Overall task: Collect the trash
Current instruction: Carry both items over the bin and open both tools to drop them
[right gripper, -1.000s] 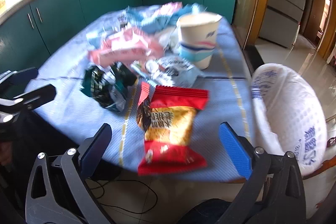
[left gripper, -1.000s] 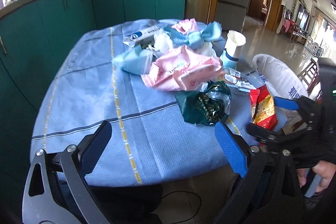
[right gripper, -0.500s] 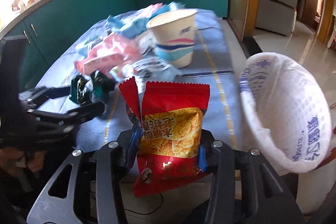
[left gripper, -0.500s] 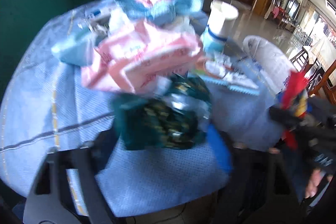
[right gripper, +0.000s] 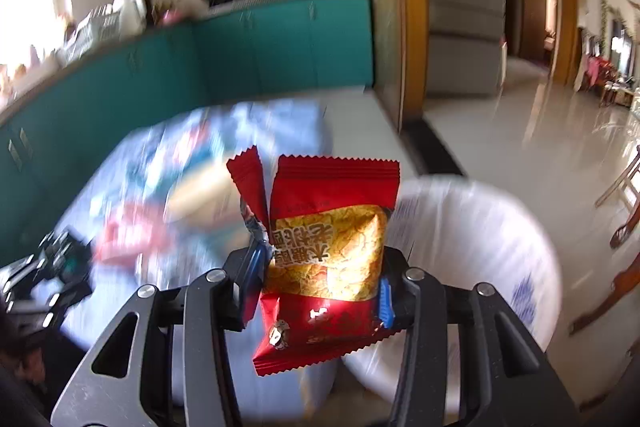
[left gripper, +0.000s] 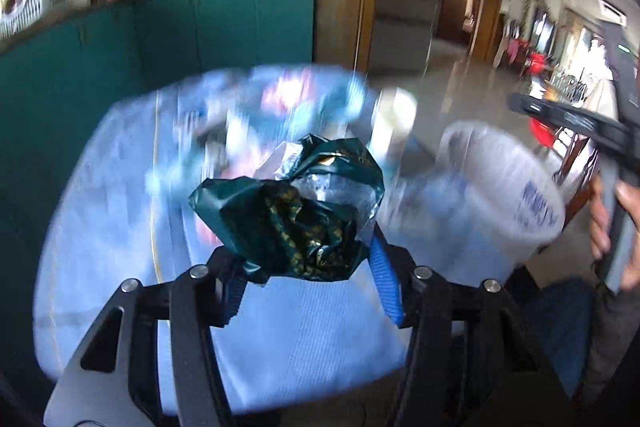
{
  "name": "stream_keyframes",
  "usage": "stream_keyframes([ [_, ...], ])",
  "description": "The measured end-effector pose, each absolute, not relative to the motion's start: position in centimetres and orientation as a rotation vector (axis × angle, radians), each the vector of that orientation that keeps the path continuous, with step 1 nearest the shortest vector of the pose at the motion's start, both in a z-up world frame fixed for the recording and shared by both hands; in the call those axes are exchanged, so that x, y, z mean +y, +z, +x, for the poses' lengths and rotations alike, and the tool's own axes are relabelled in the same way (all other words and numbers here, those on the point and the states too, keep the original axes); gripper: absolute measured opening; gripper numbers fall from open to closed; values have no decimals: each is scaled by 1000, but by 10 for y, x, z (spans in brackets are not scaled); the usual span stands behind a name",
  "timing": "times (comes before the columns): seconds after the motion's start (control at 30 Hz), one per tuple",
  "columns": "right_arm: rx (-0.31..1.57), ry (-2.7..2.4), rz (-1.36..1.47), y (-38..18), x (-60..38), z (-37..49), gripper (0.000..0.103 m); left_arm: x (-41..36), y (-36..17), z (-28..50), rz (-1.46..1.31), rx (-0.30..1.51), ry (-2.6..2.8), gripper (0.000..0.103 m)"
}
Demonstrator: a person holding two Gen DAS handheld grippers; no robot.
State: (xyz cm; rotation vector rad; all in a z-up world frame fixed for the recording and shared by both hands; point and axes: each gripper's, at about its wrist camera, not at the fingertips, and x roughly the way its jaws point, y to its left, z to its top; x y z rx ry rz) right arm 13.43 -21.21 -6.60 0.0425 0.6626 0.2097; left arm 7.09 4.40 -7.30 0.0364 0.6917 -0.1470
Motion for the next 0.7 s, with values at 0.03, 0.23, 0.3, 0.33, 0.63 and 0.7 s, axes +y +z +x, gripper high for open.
stream_keyframes([
  [0.03, 630, 193, 46, -52, -215, 148, 46, 37, -58, 80, 52, 652, -149, 55],
  [0.23, 531, 125, 71, -27, -231, 186, 46, -23, -13, 123, 92, 508, -223, 55],
  [0.3, 535, 105, 81, -48, -242, 184, 46, -44, -20, 131, 84, 495, -272, 55],
  [0.33, 569, 95, 82, -67, -250, 185, 46, -50, -27, 131, 72, 491, -299, 55],
  [0.63, 767, -3, 47, -123, -282, 191, 46, -89, -82, 130, 173, 537, -392, 55],
  [0.7, 793, -17, 72, -128, -291, 198, 47, -91, -83, 130, 155, 556, -402, 55],
])
